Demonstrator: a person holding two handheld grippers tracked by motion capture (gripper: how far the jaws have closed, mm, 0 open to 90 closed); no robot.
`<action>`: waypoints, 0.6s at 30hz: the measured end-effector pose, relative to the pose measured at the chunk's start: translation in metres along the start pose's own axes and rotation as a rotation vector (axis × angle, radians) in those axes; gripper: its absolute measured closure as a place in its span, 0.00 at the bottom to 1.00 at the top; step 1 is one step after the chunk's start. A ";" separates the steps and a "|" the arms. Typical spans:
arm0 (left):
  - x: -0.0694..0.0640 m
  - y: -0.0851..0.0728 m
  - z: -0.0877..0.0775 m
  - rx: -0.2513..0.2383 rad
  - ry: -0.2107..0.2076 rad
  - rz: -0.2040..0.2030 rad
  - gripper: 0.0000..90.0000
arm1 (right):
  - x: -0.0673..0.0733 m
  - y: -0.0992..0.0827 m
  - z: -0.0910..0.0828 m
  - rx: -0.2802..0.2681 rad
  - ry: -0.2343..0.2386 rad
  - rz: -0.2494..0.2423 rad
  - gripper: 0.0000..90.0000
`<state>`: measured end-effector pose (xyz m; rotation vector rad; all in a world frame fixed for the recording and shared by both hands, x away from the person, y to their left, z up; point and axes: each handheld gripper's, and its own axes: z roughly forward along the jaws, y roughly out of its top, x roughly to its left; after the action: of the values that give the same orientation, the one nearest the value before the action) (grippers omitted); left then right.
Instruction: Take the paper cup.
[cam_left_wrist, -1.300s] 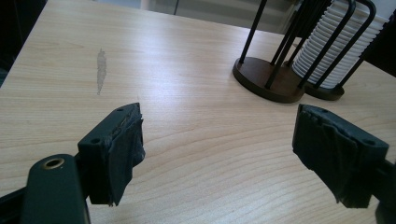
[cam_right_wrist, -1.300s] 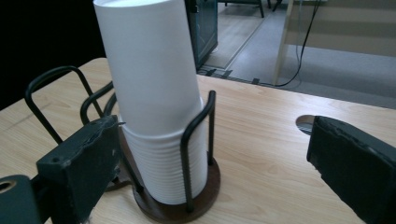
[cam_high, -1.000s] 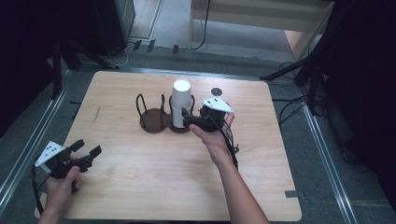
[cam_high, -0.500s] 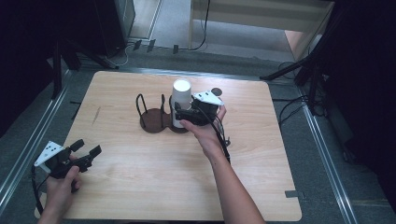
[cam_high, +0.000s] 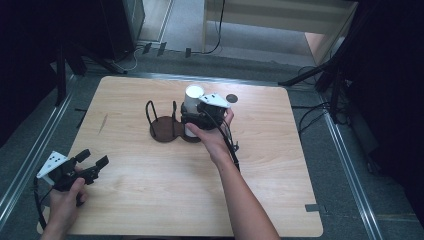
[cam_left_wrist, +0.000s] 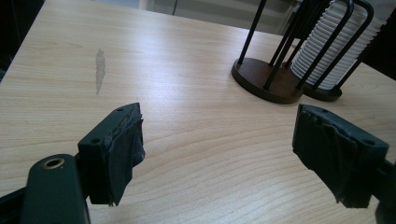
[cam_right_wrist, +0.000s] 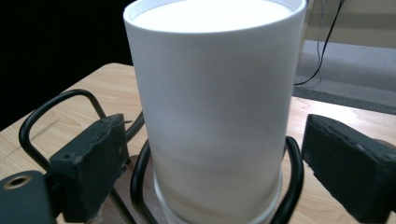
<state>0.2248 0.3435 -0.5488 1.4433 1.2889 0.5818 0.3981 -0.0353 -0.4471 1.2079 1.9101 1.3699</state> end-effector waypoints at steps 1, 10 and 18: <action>0.000 0.000 0.000 0.000 -0.001 0.000 0.19 | 0.001 0.001 0.002 -0.013 0.006 0.001 0.14; 0.000 0.000 0.000 0.001 -0.002 -0.001 0.19 | 0.006 0.002 0.013 0.000 -0.026 -0.024 0.20; 0.000 0.000 0.000 0.001 -0.003 -0.001 0.19 | 0.008 0.005 0.012 -0.019 -0.048 -0.034 0.29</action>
<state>0.2249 0.3432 -0.5488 1.4435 1.2876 0.5785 0.4053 -0.0220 -0.4463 1.1834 1.8727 1.3265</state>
